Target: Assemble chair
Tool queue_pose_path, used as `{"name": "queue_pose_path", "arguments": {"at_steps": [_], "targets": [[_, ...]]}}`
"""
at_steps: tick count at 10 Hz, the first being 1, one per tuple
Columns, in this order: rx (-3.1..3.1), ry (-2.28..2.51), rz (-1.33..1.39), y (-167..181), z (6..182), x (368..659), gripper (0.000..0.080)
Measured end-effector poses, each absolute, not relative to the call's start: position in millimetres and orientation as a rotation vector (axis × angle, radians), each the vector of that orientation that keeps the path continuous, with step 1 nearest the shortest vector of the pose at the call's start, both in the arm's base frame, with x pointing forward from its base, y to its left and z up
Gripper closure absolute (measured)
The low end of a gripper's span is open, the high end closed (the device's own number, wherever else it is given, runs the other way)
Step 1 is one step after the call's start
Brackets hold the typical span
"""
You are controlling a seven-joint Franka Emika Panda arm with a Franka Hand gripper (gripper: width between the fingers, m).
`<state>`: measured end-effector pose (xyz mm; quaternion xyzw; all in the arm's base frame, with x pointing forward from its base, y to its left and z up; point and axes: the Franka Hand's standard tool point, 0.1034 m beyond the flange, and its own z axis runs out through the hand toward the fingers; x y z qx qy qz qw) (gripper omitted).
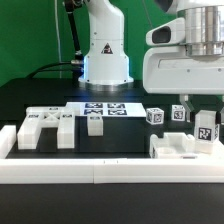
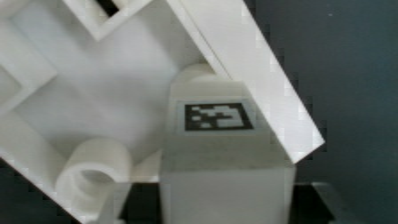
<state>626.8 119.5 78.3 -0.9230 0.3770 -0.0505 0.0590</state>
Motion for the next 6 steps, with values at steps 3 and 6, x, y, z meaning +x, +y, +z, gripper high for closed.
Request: {"name": "queue_pose_path", "arguments": {"at_steps": [3,6], "targets": [[-2.665,1.438,-0.128,121.1,78.6,626.5,0.0509],[-2.522,1.665,-0.107,121.7,78.1,625.5,0.0509]]}}
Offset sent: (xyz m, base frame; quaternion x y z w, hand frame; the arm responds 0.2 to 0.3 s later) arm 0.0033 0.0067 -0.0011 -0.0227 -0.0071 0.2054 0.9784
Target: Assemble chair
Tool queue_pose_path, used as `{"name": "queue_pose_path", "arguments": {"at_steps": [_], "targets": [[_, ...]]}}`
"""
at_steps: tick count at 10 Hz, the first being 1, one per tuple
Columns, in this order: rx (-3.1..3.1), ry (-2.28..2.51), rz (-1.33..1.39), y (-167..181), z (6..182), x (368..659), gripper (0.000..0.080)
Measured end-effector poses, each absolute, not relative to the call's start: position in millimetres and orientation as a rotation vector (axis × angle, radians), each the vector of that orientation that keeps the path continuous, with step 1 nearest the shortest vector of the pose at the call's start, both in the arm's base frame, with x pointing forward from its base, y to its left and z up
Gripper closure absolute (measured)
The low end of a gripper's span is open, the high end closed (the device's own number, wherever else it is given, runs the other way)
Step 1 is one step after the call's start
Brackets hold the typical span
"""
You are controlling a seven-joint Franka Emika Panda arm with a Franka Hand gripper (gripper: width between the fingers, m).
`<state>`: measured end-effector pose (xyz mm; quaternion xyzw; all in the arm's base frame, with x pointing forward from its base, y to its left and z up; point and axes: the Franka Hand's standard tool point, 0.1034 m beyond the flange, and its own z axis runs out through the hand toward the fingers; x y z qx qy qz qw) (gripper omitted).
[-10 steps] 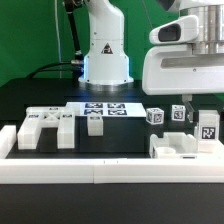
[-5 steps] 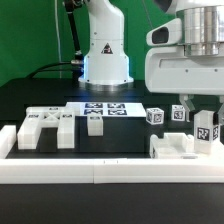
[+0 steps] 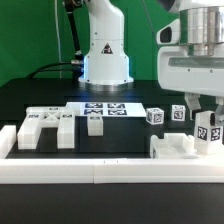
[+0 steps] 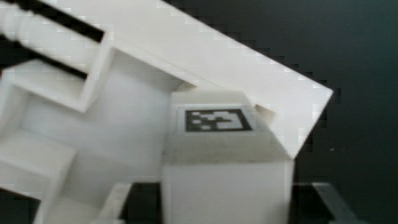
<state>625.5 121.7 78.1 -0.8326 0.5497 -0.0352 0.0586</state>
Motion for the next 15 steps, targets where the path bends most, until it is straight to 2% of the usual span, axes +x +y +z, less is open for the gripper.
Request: {"name": "queue_pose_path", "arguments": {"at_steps": [2,3,4,5,8,15], "targets": [[-2.469,1.731,-0.094,122.0,77.8,625.2,0.0509],[-2.481,1.714,-0.095,122.5,77.8,625.1,0.0412],[-2.493,1.697,-0.096,122.7,77.8,625.0,0.0273],[-2.557,1.61,-0.095,123.2,78.0,624.0,0.0189],[-2.767,1.261,-0.088,126.8,79.5,622.2,0.0152],[-3.017,0.485,-0.136,129.1,79.0,623.1,0.0151]]}}
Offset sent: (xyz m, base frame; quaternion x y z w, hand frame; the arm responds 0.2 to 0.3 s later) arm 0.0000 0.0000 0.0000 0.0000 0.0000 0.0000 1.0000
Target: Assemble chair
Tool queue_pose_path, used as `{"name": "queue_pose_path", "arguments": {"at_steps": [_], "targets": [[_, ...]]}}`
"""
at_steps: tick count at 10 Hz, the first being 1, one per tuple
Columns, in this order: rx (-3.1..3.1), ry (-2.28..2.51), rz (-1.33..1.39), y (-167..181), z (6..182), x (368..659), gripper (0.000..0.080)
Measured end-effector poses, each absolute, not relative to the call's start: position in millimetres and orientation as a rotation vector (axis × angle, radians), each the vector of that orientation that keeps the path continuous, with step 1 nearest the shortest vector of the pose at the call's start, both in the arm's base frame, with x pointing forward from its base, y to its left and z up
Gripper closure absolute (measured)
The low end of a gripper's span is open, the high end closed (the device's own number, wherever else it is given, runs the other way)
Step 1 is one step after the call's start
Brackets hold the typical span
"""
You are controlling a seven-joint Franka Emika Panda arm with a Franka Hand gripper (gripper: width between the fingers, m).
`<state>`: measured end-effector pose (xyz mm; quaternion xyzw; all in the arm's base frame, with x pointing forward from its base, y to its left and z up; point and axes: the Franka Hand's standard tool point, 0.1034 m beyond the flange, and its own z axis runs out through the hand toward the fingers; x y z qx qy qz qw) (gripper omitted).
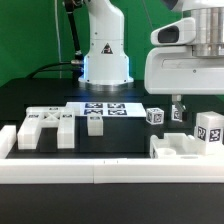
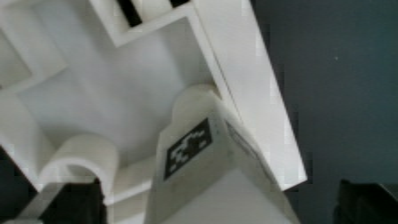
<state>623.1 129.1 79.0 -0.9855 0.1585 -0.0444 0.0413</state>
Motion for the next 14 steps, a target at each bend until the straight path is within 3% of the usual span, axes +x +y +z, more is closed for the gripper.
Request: {"name": "queue_pose_path", "arguments": {"at_steps": [7,9,10,11,14], "targets": [[-3.086,-0.197,-0.159,127.0,77.1,622.7,0.0151],[-3.087,-0.203,-0.159,126.8,76.9,622.7,0.042],[-3.087,-0.195,-0.158,126.7,76.8,622.6,0.042],[-3.088,-0.164,-0.158,126.8,76.8,622.7,0.0512],[-3.082,0.078,-0.154,126.2,76.7,622.9,0.0511]]}}
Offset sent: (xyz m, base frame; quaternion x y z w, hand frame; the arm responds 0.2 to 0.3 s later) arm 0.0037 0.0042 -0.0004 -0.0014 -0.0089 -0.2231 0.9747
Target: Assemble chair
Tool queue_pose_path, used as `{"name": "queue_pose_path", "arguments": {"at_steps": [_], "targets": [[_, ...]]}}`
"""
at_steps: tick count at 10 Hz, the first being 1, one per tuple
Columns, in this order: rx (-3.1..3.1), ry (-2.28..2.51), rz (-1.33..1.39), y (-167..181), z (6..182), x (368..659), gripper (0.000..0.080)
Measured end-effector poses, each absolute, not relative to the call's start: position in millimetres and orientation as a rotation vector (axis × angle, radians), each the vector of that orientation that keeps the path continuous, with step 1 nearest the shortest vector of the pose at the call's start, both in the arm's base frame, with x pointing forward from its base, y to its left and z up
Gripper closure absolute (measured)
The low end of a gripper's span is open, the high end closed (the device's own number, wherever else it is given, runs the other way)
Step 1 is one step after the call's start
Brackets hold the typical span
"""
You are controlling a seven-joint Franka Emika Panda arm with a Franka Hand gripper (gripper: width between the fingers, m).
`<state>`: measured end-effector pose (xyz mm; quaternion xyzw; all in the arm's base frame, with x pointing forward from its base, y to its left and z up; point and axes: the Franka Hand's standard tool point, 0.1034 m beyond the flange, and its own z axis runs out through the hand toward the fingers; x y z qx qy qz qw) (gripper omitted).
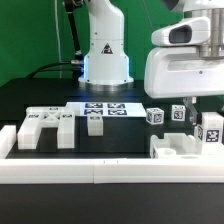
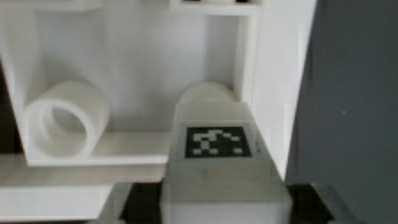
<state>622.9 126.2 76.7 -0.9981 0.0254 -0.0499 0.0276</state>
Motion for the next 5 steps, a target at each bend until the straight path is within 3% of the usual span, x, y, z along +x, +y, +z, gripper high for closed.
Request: {"name": "queue_pose_path", "arguments": {"at_steps": [5], "targets": [[-2.921,0.861,-0.147,125.7,76.2,624.8,0.0511]]}}
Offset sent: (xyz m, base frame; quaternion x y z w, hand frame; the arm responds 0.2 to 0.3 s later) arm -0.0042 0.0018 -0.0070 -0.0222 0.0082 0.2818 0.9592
